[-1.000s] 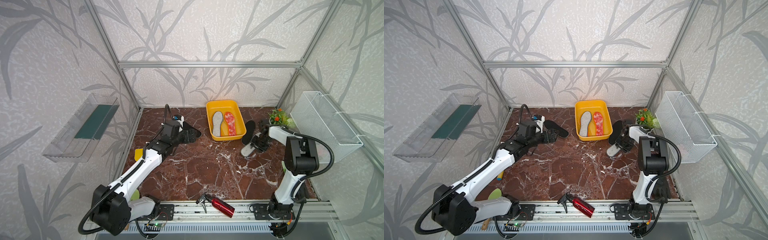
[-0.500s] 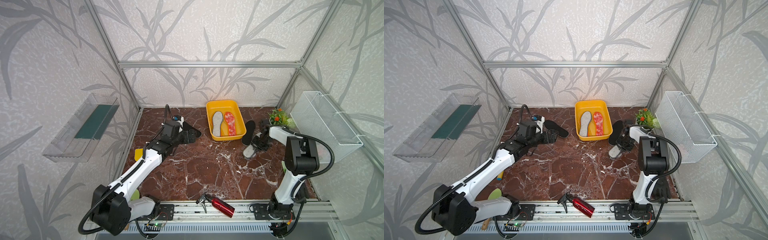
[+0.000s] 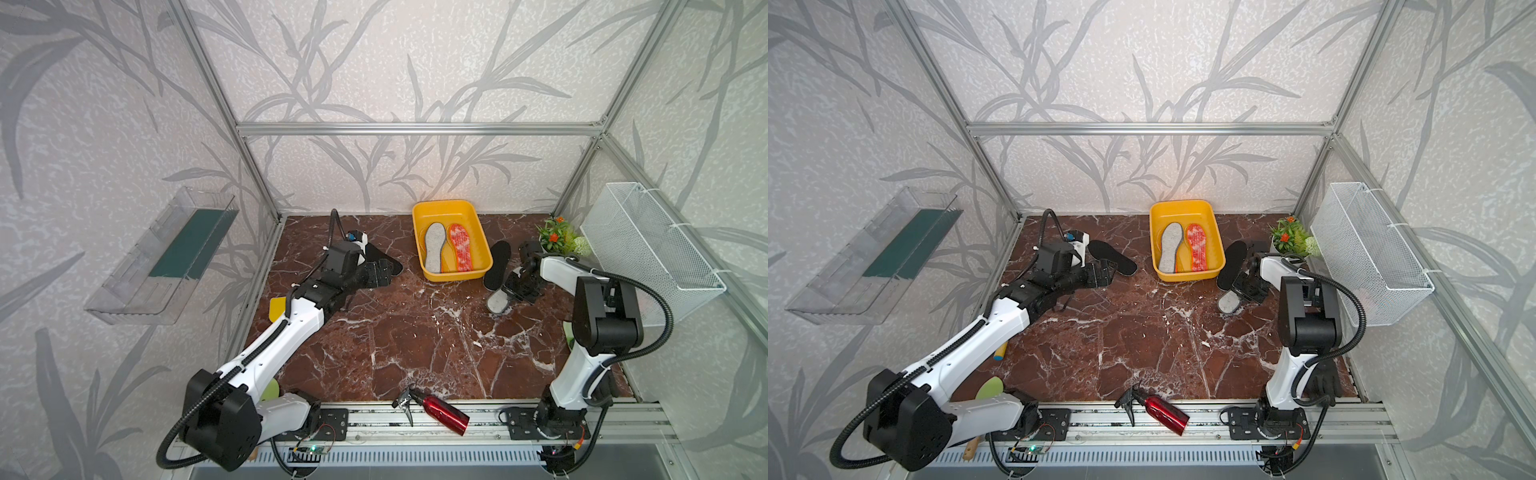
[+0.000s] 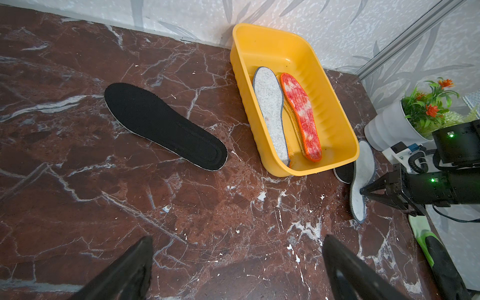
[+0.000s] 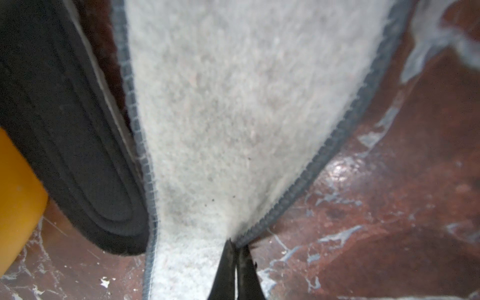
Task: Put the insoles into the storage box
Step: Pick up the insole from the center of the board.
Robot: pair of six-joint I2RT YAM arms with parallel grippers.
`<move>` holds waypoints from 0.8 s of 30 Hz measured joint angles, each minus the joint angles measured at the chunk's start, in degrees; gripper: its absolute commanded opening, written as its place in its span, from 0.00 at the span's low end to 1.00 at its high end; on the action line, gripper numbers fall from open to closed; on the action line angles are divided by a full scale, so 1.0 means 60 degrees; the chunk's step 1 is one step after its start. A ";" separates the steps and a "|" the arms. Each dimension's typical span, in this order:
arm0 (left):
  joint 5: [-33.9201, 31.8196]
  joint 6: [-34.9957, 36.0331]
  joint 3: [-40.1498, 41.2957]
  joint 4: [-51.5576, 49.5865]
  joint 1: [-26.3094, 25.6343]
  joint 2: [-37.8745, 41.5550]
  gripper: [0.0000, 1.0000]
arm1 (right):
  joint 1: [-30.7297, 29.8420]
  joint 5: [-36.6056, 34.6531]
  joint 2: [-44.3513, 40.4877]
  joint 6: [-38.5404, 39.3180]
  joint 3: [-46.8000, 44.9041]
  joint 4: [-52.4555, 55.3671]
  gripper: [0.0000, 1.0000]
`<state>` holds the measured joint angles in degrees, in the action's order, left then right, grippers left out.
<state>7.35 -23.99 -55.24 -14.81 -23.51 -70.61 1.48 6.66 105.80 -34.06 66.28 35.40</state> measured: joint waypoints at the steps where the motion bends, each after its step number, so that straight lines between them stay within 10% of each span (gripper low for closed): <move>1: -0.0004 0.0000 0.0000 0.0000 0.0000 0.0000 0.99 | 0.0000 0.0007 -0.0051 0.0073 -0.0076 -0.0084 0.00; 24: -0.0069 -0.0040 -0.0018 -0.0033 0.0000 -0.0018 0.99 | -0.0004 0.0732 -0.1931 0.1599 -0.1741 -0.0051 0.00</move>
<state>6.94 -24.23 -55.35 -15.00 -23.51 -70.72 1.45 11.05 94.21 -24.47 55.83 35.09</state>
